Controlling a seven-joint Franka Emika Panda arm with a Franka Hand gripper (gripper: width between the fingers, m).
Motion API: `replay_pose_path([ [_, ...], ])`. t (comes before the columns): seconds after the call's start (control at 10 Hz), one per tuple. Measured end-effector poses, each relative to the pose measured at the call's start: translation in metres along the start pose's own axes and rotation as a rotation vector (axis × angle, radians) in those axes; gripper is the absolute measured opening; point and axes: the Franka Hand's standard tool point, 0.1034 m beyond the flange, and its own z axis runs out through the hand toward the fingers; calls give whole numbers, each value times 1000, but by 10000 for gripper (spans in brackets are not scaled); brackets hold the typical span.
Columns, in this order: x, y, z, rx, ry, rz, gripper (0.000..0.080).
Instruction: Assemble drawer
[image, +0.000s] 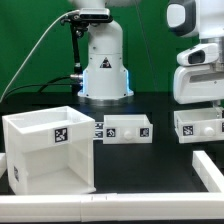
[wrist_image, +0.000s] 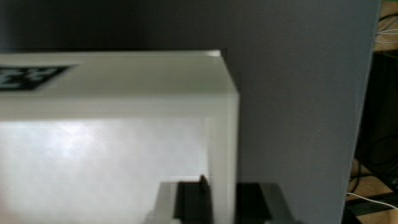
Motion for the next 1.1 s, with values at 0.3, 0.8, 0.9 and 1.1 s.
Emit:
replay_pose_path([
  [0.3, -24, 1, 24, -9, -25, -18, 38],
  [0.8, -28, 5, 31, -15, -40, -21, 47],
  [0.9, -28, 5, 31, -15, -40, -22, 47],
  [1.1, -15, 16, 11, -19, -48, -69, 270],
])
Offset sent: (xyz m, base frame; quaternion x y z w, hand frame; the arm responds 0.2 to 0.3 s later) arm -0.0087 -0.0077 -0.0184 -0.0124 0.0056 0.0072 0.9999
